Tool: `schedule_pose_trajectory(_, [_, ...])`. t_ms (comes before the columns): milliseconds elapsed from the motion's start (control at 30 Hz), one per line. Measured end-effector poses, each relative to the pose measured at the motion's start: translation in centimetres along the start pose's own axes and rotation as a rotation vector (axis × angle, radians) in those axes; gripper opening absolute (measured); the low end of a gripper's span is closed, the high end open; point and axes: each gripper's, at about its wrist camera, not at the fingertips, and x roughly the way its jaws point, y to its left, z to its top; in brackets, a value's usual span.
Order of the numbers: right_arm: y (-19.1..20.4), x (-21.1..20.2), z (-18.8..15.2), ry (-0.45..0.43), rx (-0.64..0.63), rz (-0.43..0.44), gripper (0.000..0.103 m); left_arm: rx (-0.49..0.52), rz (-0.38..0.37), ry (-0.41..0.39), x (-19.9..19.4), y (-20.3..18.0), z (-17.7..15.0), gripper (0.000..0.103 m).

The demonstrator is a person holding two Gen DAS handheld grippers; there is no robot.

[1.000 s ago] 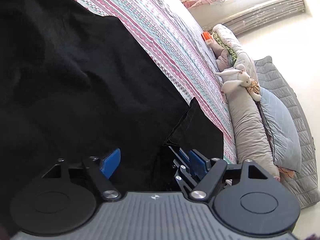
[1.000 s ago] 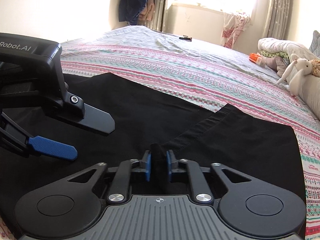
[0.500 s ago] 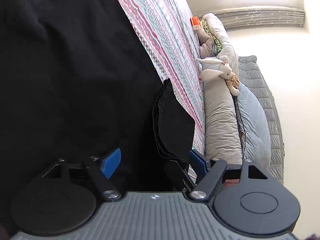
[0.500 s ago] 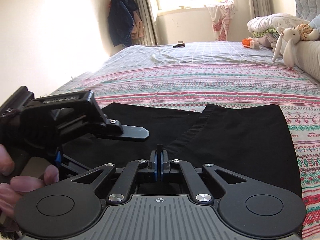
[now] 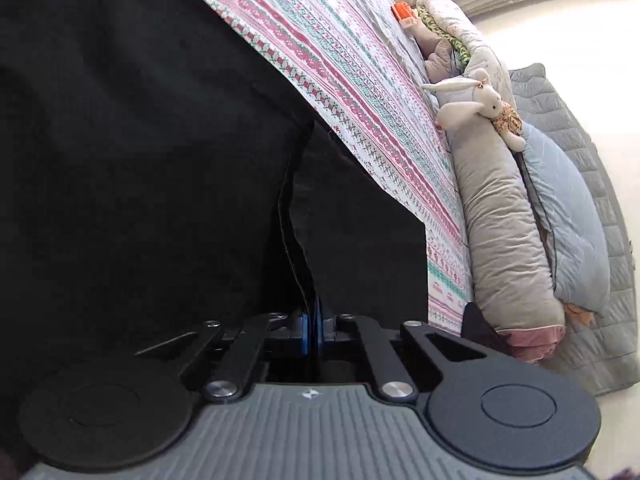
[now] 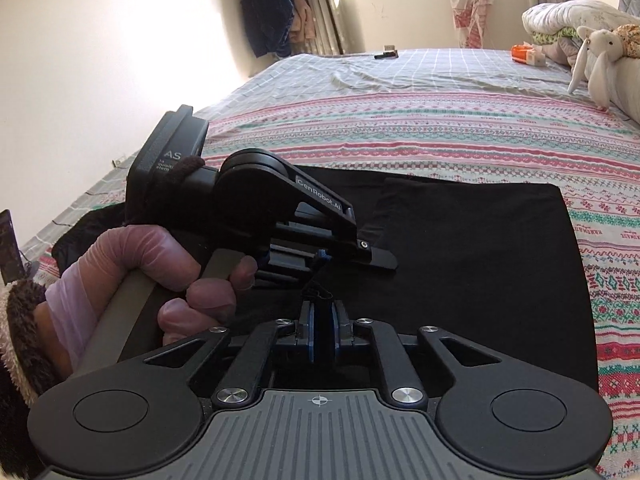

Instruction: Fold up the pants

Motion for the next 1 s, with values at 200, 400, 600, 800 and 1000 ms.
schedule_pose_trajectory(200, [-1.6, -0.4, 0.9, 0.031, 0.014, 0.032, 0.032, 0.238, 0.213, -0.092, -3.6, -0.4, -0.4, 0.030])
schedule_pose_trajectory(400, [-3.1, 1.8, 1.9, 0.054, 0.013, 0.028, 0.050, 0.271, 0.333, -0.164, -7.4, 2.3, 0.0, 0.030])
schedule_pose_trajectory(600, [-2.9, 4.5, 1.8, 0.081, -0.027, 0.070, 0.060, 0.306, 0.488, -0.246, -12.1, 5.6, -0.4, 0.030])
schedule_pose_trajectory(800, [-1.7, 5.0, 1.7, 0.077, -0.142, 0.141, 0.069, 0.256, 0.573, -0.300, -17.5, 9.8, -0.6, 0.030])
schedule_pose_trajectory(1000, [-2.2, 5.1, 1.5, 0.074, -0.098, 0.180, 0.070, 0.248, 0.724, -0.335, -21.8, 11.3, 0.4, 0.030])
